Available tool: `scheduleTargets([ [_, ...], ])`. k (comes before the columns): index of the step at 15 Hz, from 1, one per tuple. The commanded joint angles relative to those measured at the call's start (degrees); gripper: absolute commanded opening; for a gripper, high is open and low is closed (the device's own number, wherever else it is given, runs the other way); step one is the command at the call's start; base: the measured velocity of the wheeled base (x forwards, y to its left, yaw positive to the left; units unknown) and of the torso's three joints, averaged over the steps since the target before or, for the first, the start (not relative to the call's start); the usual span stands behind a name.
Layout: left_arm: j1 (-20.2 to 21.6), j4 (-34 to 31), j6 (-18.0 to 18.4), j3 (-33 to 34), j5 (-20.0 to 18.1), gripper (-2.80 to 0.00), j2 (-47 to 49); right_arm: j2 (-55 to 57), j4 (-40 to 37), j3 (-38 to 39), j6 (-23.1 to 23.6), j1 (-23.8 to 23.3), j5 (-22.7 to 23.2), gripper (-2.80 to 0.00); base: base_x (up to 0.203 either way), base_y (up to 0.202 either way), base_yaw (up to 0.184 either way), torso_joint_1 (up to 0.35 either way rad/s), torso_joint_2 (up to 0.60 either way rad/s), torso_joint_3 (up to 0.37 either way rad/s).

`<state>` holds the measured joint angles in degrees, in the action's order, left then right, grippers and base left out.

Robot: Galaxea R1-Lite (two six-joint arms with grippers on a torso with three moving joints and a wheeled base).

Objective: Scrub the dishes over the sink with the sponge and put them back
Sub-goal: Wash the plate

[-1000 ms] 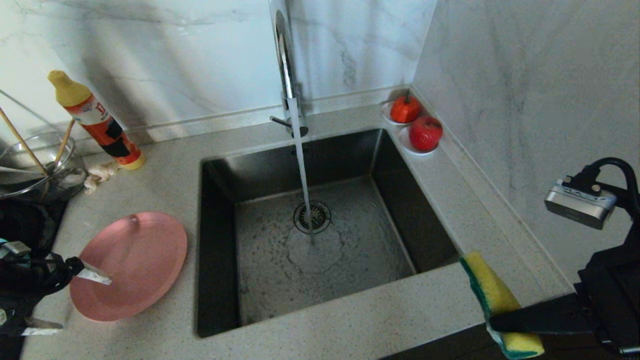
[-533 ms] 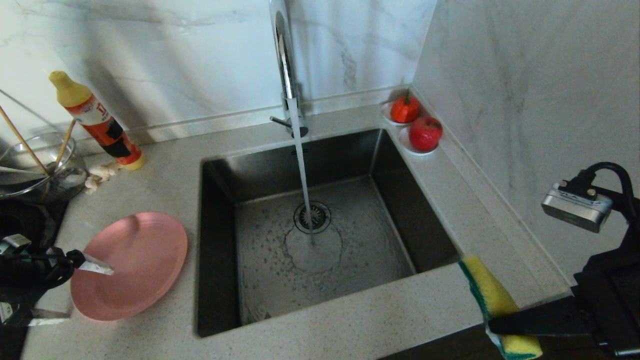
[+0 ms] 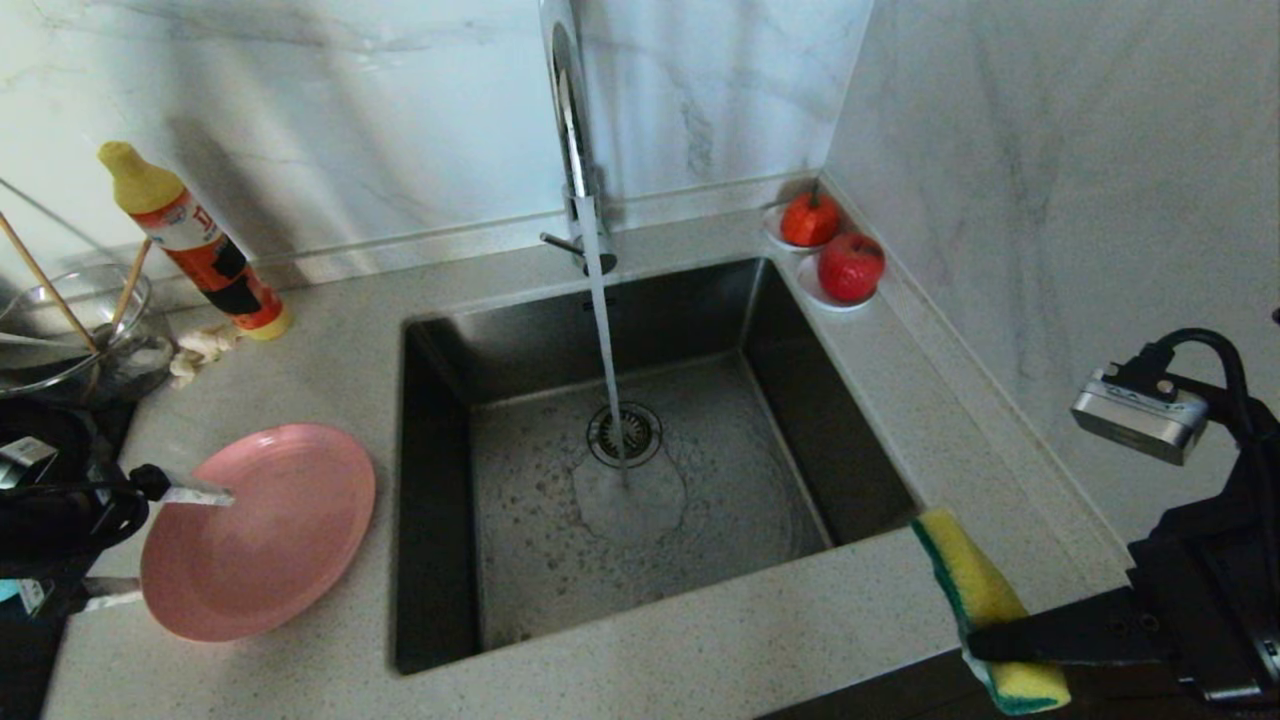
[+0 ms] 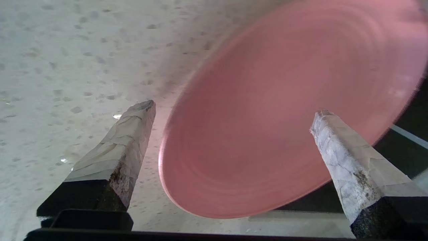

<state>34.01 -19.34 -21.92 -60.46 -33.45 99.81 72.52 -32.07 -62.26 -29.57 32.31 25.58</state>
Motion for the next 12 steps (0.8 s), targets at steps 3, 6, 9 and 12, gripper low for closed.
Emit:
scheduleTargets([
  [3,0.00,1.41,-0.05,0.87,-1.27,0.00,-0.59,0.43,0.08,0.03,-0.20,-0.05,0.17,-2.80,0.000,0.000,0.000,0.000,0.00,0.000],
  [6,0.00,2.84,0.21,1.01,-1.21,0.00,-0.15,0.59,0.08,0.13,-0.13,-0.99,0.16,-2.80,0.000,0.000,0.000,0.000,0.00,0.000],
  [9,0.00,4.40,0.30,1.66,-1.18,0.00,0.03,0.43,0.08,-0.06,1.27,-1.98,0.26,-2.80,0.000,0.000,0.000,0.000,0.00,0.000],
  [12,0.00,4.44,0.39,1.66,-1.18,0.00,0.64,0.52,0.08,-0.06,1.27,-1.98,0.26,-2.80,0.000,0.000,0.000,0.000,0.00,0.000],
])
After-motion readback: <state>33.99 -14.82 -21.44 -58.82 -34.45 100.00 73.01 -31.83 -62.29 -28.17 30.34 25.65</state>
